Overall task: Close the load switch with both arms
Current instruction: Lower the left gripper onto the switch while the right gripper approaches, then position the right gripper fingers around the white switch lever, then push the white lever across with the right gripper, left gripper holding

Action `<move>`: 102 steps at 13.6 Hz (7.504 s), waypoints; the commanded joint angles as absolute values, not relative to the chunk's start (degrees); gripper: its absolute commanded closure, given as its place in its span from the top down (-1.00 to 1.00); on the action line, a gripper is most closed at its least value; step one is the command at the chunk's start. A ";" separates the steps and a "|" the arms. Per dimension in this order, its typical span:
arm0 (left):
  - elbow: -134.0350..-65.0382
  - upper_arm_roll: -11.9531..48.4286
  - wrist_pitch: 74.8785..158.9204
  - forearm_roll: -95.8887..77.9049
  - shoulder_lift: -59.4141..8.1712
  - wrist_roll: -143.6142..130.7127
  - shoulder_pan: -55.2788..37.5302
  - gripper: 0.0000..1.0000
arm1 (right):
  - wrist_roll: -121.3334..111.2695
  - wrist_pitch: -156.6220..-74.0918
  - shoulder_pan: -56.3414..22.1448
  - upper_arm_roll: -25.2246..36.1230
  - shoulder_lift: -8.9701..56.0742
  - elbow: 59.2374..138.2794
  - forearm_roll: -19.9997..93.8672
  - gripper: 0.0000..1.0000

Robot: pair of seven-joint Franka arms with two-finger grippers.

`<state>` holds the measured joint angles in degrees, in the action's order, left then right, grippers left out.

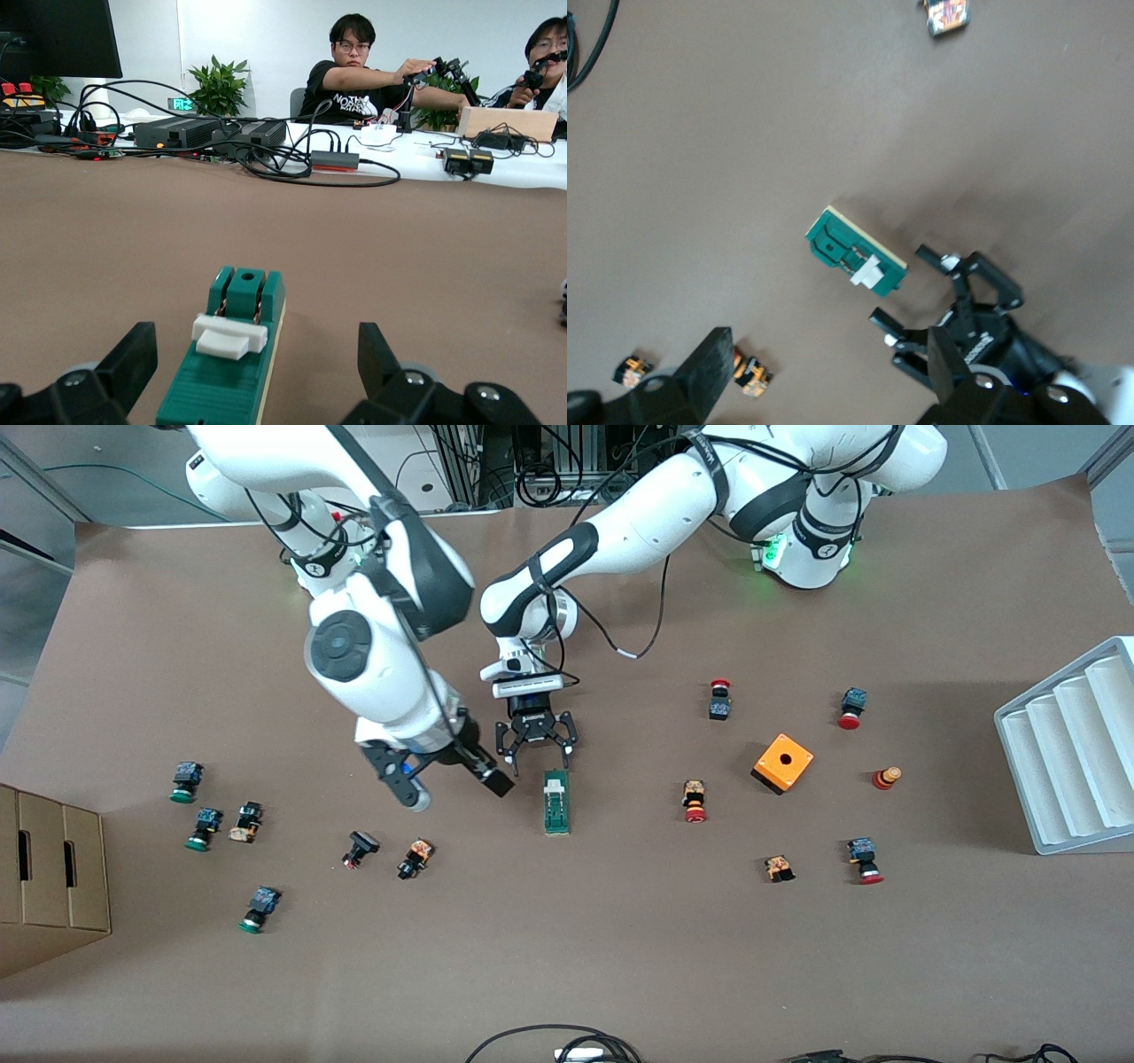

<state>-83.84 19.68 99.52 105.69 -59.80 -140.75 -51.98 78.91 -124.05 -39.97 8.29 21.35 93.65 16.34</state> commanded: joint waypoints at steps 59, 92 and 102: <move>-86.31 24.87 93.16 107.14 -63.99 -143.70 -50.54 0.53 | 106.08 -150.81 -52.38 13.10 35.16 102.12 18.37 0.32; -86.40 24.87 91.58 107.84 -64.25 -143.00 -50.27 0.07 | 104.15 -156.80 -54.84 12.92 37.62 104.59 18.19 -0.38; -86.31 24.87 91.76 107.75 -64.25 -142.12 -50.27 0.04 | 103.80 -154.43 -51.77 12.83 38.14 99.85 18.54 -0.45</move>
<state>-85.81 24.14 92.41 107.74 -64.17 -142.66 -50.81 105.64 -154.50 -53.85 12.16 36.94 103.78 17.55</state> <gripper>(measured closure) 0.467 0.718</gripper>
